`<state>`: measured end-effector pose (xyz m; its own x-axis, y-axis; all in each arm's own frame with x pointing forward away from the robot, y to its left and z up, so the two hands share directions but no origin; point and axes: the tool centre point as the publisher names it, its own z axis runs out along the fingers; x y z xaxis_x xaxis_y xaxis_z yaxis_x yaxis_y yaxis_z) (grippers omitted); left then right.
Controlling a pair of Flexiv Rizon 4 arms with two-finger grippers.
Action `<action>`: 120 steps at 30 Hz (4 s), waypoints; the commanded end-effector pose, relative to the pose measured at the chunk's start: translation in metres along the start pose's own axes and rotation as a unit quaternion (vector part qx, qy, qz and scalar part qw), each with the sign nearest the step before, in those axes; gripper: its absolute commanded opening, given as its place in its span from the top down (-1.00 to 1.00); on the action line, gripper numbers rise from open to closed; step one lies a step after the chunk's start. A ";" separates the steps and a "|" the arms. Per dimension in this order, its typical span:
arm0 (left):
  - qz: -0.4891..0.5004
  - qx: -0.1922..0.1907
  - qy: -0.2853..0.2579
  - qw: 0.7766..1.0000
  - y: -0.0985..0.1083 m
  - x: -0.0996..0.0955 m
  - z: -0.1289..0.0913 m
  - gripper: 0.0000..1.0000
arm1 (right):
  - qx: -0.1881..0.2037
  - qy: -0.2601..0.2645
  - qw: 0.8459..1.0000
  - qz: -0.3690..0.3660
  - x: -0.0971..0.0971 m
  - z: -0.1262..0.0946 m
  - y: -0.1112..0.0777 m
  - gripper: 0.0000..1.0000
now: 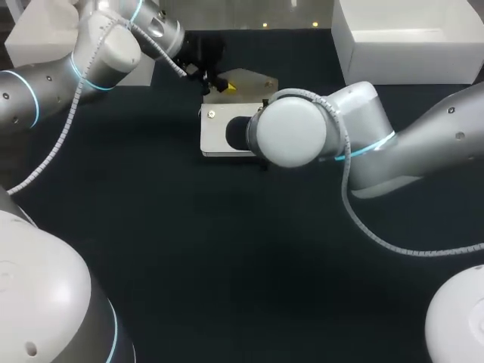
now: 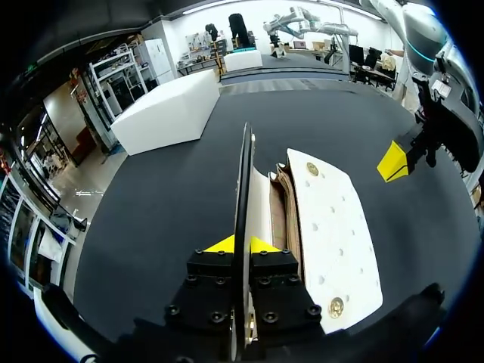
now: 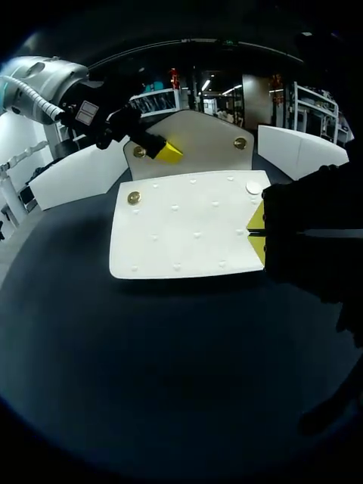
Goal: Pick up the bag, open it, inspect its contents, close it, and place it on the opposite side
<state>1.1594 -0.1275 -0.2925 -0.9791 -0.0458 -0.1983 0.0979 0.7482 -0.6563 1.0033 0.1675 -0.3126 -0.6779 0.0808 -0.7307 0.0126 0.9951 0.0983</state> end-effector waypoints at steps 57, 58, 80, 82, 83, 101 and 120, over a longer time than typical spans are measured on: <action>0.068 -0.008 0.065 0.996 0.036 -0.007 0.044 1.00 | -0.004 -0.004 1.000 0.011 0.032 0.041 -0.001 0.45; 0.069 -0.008 0.066 0.995 0.036 -0.006 0.044 1.00 | -0.004 -0.004 1.000 0.011 0.032 0.042 -0.001 0.45; 0.064 -0.011 0.074 0.995 0.038 0.005 0.041 1.00 | 0.003 -0.006 1.000 0.009 0.031 0.051 0.000 0.59; 0.064 -0.011 0.074 0.995 0.039 0.006 0.041 1.00 | 0.005 -0.007 1.000 0.007 0.030 0.051 0.001 0.63; 0.063 -0.011 0.074 0.995 0.039 0.007 0.041 1.00 | 0.007 -0.008 1.000 0.007 0.030 0.052 0.001 0.64; 0.088 0.009 0.049 0.995 0.043 0.025 0.031 1.00 | 0.015 -0.017 1.000 0.011 0.024 0.051 0.001 1.00; 0.133 0.027 -0.009 0.991 0.042 0.049 0.023 -0.41 | 0.014 -0.015 1.000 0.017 0.024 0.050 -0.001 1.00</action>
<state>1.1247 -0.1148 -0.3519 -0.9192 0.1614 -0.3592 0.3645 0.6937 -0.6212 1.0238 0.1711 -0.3631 -0.6568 0.1143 -0.7454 0.0546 0.9931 0.1042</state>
